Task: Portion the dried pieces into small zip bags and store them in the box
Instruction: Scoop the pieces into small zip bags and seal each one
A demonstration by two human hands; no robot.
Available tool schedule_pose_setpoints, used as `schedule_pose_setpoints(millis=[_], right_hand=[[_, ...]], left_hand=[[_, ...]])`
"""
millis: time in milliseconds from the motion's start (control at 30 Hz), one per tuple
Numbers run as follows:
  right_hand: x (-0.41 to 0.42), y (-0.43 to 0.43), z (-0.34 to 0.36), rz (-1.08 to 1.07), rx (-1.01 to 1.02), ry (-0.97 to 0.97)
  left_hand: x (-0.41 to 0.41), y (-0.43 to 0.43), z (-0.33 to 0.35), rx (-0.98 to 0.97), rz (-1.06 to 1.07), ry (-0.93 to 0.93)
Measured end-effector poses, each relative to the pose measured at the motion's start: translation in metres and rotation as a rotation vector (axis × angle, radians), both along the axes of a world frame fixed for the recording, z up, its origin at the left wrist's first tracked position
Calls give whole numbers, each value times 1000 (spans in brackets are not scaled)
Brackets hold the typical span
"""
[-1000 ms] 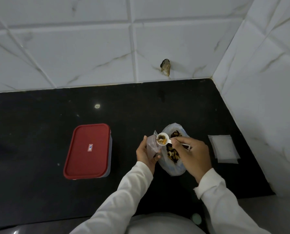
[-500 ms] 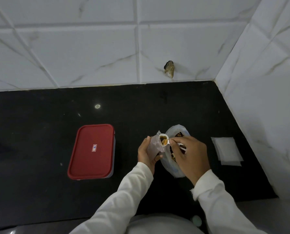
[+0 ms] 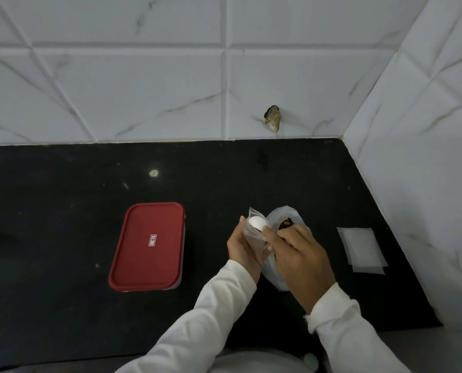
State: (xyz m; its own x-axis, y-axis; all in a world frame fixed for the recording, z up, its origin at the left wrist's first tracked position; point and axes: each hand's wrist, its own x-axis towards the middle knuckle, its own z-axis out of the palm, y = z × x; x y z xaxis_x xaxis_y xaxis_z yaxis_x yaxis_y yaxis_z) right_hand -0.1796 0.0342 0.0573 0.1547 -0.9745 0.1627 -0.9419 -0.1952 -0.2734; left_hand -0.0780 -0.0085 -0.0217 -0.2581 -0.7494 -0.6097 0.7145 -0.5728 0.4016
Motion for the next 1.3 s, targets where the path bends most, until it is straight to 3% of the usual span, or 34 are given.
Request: schedule_pose_setpoints(millis=[133,200,300,367,500,667,933,1000,1133,1300], right_hand=[[-12,13,-16,57,-190,-231],[-8,14,-10,33,-274,-221],[-14,11,0,-43,-407,-441],[-26,9,9,-145,-446,-393],[-62,0,-19,-310,-203,-324],[-72,2,-66,-240,67,-129],[-68,-4,-86,-128,273,164],[-67,0,-84,-120,255,137],[-68,-5,-86,-221,277,-100],[-64,-6,-93,-257,260,-201]], left_hand=[[-2,2,4,14,16,-6],[-2,2,7,15,12,-16],[-1,3,9,1,6,-20],[2,3,6,10,12,-8],[10,5,-5,38,39,-24],[10,13,-13,89,60,-79],[-6,13,-18,133,44,-180],[-10,10,-19,155,37,-195],[-15,9,-22,204,41,-203],[-18,7,-22,211,54,-188]])
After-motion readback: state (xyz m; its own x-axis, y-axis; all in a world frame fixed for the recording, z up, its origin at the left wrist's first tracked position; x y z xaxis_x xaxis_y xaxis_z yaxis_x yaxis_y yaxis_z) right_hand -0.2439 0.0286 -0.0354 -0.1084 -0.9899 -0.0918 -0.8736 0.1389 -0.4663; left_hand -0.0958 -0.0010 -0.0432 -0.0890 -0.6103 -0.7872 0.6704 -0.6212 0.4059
